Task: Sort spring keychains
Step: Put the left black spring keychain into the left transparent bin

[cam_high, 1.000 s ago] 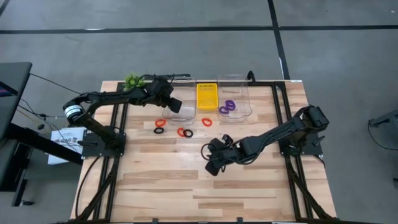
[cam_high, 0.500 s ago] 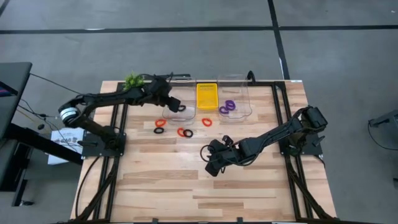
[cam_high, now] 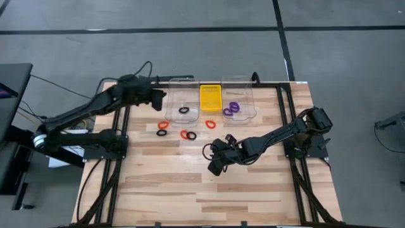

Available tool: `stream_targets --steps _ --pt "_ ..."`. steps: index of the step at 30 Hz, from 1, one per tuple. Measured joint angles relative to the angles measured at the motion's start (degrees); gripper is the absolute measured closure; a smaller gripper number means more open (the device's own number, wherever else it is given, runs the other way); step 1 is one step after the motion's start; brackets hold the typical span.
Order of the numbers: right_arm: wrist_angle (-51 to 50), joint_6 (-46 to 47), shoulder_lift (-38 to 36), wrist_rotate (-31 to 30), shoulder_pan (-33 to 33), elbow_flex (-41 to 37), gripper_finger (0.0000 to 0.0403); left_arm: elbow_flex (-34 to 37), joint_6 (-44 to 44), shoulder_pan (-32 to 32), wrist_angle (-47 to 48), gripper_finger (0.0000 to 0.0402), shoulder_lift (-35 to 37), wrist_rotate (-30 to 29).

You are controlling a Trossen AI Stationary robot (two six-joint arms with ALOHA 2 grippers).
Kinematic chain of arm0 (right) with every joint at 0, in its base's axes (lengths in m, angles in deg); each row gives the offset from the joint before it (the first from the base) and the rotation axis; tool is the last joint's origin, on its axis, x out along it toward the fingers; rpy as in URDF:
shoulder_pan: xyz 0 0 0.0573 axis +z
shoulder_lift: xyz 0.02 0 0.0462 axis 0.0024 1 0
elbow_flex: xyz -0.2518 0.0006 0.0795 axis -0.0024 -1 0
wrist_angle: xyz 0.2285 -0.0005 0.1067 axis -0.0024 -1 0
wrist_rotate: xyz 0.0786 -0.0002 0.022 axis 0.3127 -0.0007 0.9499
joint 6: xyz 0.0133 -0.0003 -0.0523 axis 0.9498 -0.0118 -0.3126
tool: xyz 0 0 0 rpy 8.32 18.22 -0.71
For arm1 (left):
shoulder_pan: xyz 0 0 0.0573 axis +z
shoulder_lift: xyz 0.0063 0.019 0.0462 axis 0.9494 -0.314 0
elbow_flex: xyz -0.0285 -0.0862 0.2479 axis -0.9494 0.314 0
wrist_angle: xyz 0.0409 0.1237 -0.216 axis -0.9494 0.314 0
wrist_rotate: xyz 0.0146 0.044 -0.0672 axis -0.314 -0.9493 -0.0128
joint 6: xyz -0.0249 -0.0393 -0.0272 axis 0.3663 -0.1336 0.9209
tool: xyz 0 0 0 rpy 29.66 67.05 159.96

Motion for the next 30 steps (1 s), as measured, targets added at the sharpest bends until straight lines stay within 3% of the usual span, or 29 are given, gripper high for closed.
stream_targets --steps 5,13,21,27,30 --pt "0.0 -1.1 0.0 0.0 -1.6 0.0 0.0287 0.0 1.1 -4.1 6.7 0.0300 4.1 0.0" --pt "0.1 -3.0 0.0 0.1 -4.1 0.0 0.0287 2.2 1.8 -14.5 17.0 0.0300 2.2 0.1" --pt "0.2 -3.0 0.0 0.1 -4.8 0.0 0.0287 12.0 3.2 -23.7 16.7 0.0300 -0.1 1.0" --pt "0.1 -3.1 0.0 0.1 -4.7 0.0 0.0287 19.4 5.4 -26.3 14.5 0.0300 -0.1 -1.7" --pt "0.1 -3.1 0.0 0.1 -4.7 0.0 0.0287 22.2 8.2 -26.3 7.9 0.0300 -0.1 -2.4"
